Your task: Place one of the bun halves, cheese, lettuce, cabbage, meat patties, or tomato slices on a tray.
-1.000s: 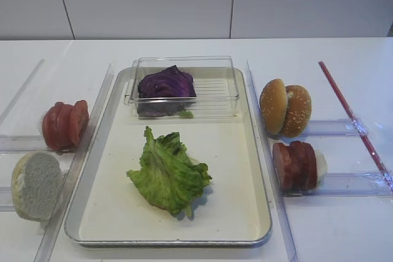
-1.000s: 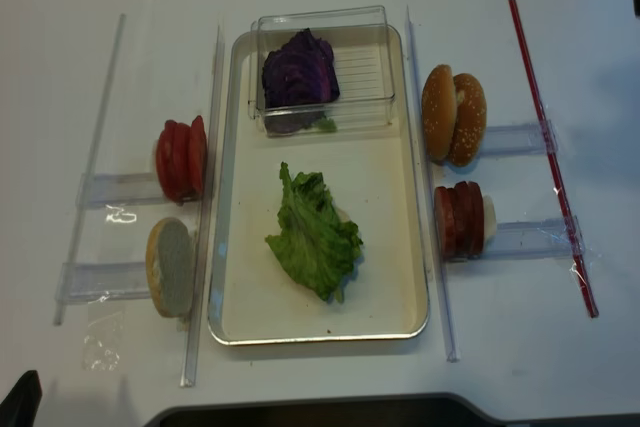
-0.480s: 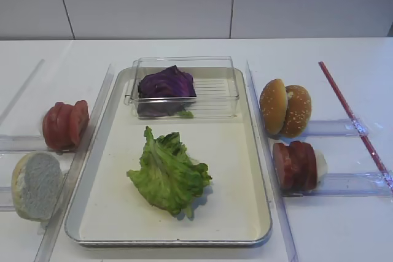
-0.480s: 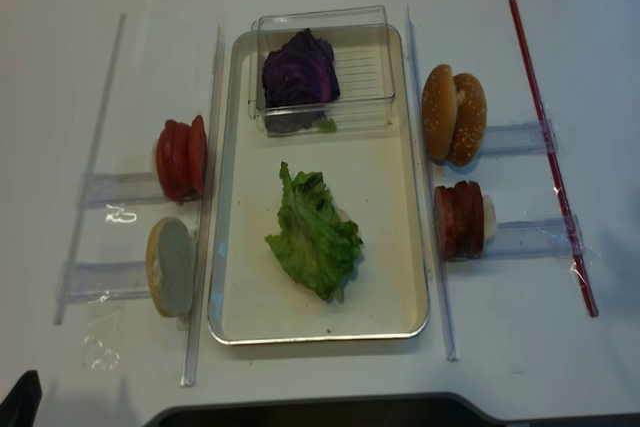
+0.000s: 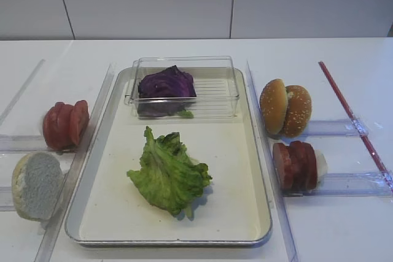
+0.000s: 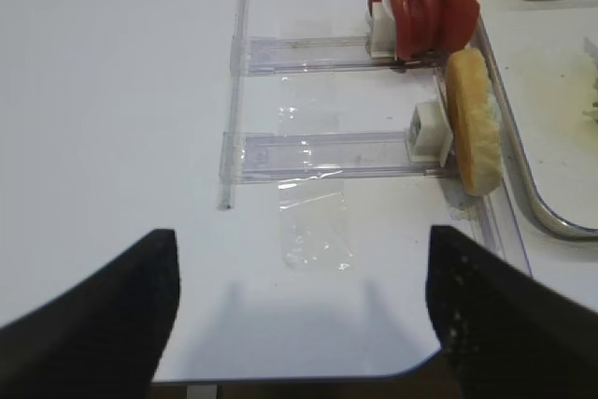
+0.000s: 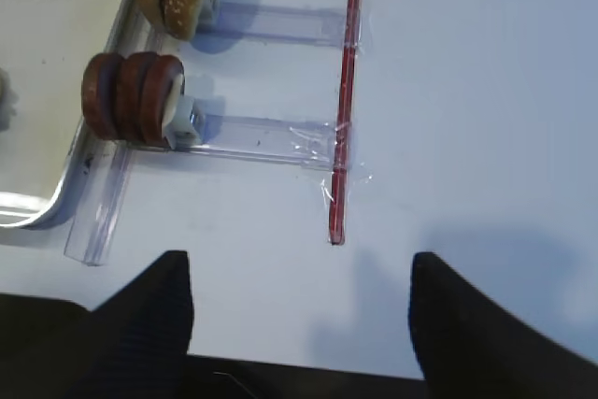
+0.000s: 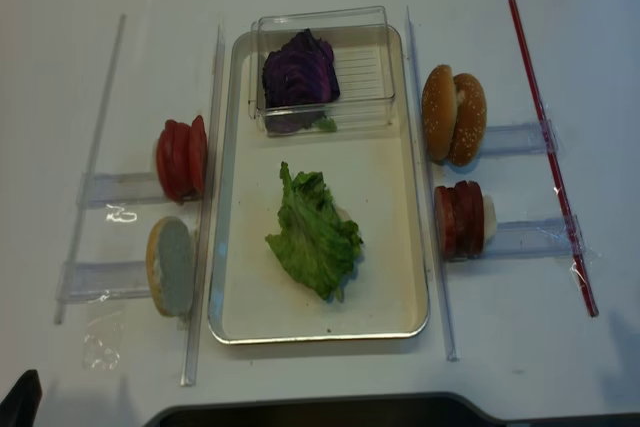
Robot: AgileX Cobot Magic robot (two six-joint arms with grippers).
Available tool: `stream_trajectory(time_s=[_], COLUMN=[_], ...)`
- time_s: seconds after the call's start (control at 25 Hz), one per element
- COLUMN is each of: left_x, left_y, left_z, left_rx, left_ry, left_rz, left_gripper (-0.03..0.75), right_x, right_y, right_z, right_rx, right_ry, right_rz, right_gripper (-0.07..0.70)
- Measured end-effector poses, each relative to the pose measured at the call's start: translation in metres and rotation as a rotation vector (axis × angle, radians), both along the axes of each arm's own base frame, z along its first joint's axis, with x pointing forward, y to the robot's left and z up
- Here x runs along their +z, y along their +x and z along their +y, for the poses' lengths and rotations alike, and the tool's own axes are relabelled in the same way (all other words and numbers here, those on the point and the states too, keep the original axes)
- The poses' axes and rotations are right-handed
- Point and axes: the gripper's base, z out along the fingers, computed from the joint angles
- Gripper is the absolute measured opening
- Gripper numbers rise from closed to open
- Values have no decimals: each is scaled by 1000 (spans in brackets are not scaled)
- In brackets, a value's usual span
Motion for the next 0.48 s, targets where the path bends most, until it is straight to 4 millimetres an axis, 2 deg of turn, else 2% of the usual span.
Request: stream_trajectory(time_s=[0.24,0.48], left_x=[0,0], left_y=[0,0], left_z=[0,0], left_rx=[0,0], left_ry=[0,0], left_rz=[0,0], left_gripper=[543,543], right_x=[-32,-42], right_y=[-17,-35], right_z=[0,-3], right_rx=[-20,-31], right_ry=[20,9], right_rz=[-11,-113], right_gripper=[527,526])
